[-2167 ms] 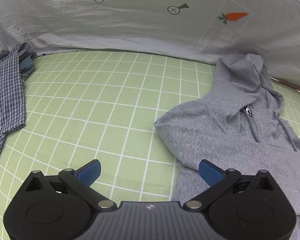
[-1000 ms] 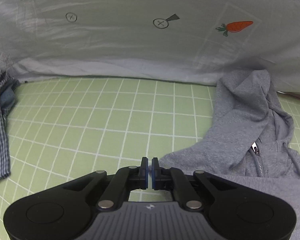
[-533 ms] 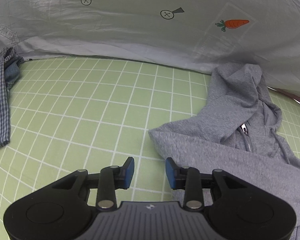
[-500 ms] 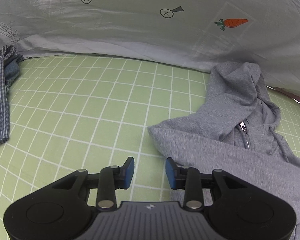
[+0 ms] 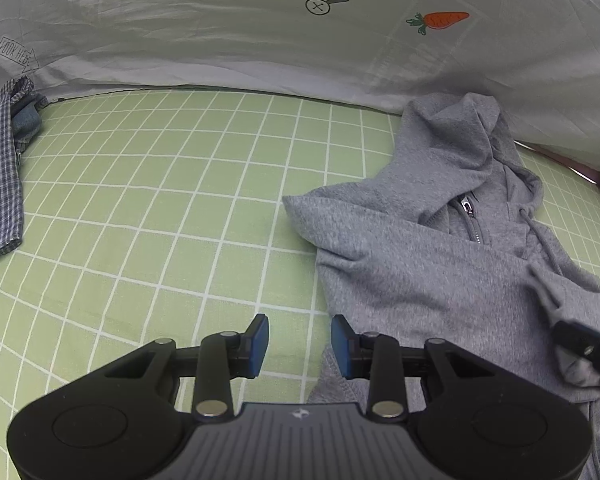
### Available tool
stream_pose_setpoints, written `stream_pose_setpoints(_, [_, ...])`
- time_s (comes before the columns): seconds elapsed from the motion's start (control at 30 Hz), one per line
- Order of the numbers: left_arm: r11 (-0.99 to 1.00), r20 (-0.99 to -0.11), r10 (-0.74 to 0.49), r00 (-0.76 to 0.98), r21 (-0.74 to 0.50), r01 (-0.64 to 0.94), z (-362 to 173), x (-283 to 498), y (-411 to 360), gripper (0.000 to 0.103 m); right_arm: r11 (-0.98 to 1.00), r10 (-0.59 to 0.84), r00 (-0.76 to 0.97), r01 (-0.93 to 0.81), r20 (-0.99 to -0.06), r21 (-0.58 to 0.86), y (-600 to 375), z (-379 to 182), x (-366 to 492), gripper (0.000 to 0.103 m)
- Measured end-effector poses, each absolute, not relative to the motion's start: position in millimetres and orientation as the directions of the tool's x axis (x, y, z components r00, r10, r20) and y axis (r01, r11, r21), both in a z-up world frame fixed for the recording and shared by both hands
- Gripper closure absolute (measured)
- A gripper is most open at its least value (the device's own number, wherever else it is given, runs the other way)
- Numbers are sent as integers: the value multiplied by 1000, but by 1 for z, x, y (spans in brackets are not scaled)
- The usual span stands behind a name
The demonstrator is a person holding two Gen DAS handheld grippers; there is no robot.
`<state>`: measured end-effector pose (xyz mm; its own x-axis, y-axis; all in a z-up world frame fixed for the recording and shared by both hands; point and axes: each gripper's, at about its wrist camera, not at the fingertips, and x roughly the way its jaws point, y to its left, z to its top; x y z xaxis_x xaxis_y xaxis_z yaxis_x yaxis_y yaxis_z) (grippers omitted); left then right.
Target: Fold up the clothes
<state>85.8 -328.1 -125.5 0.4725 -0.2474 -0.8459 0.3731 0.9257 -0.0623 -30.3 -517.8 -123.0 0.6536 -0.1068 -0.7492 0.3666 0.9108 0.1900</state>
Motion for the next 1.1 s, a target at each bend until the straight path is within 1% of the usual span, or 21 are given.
stream_pose_setpoints(0.03, [924, -844, -250, 474, -61, 379, -124, 83, -329, 66, 913, -104, 631, 368, -769, 179, -511, -127, -29, 77])
stream_pose_setpoints(0.07, [921, -841, -255, 477, -61, 386, -121, 80, -329, 65, 908, -120, 624, 383, -772, 168, -510, -126, -35, 67])
stream_pose_setpoints(0.1, [917, -837, -263, 480, -61, 394, -118, 77, -330, 62, 902, -141, 622, 401, -770, 158, -511, -122, -42, 60])
stream_pose_setpoints(0.13, [913, -832, -270, 484, -62, 403, -115, 73, -330, 60, 896, -161, 620, 418, -768, 148, -511, -119, -50, 56])
stream_pose_setpoints(0.2, [905, -821, -288, 493, -64, 421, -107, 63, -330, 55, 883, -202, 614, 451, -763, 129, -513, -113, -64, 35])
stream_pose_setpoints(0.23, [900, -815, -297, 497, -66, 430, -103, 57, -330, 54, 876, -223, 610, 468, -760, 119, -513, -109, -72, 30])
stream_pose_setpoints(0.27, [896, -810, -306, 500, -67, 439, -98, 50, -331, 51, 862, -248, 609, 493, -753, 115, -516, -105, -81, 22])
stream_pose_setpoints(0.3, [891, -805, -314, 504, -67, 449, -93, 42, -331, 44, 847, -274, 608, 520, -745, 113, -520, -100, -92, 15])
stream_pose_setpoints(0.33, [886, -798, -322, 509, -66, 458, -89, 35, -332, 38, 830, -300, 607, 547, -736, 112, -523, -96, -102, 10])
stream_pose_setpoints(0.37, [880, -791, -328, 517, -58, 471, -85, 26, -332, 27, 820, -318, 606, 562, -730, 109, -524, -93, -112, 0])
stream_pose_setpoints(0.4, [874, -782, -333, 526, -46, 484, -82, 17, -333, 22, 812, -332, 605, 573, -724, 106, -524, -92, -122, 0])
stream_pose_setpoints(0.53, [852, -772, -328, 544, 7, 524, -73, -11, -336, 19, 780, -390, 600, 619, -698, 96, -523, -85, -162, 0])
stream_pose_setpoints(0.6, [856, -776, -315, 546, 16, 517, -71, -21, -335, 19, 777, -386, 602, 620, -699, 106, -518, -87, -176, 0])
stream_pose_setpoints(0.7, [871, -786, -300, 541, 6, 492, -67, -32, -326, 17, 776, -386, 587, 624, -711, 94, -503, -90, -192, 0])
stream_pose_setpoints(0.87, [845, -788, -327, 522, 4, 536, -71, -46, -314, 17, 761, -387, 585, 639, -713, 112, -486, -92, -209, 0])
stream_pose_setpoints(0.93, [838, -794, -341, 503, -15, 545, -74, -47, -311, 17, 761, -395, 572, 643, -719, 93, -482, -91, -213, 0])
stream_pose_setpoints(1.0, [830, -802, -367, 472, -52, 556, -76, -48, -309, 17, 737, -434, 540, 673, -722, 60, -481, -85, -219, 0])
stream_pose_setpoints(1.1, [815, -796, -401, 454, -84, 573, -75, -52, -310, 17, 718, -447, 540, 692, -713, 74, -484, -76, -233, 0])
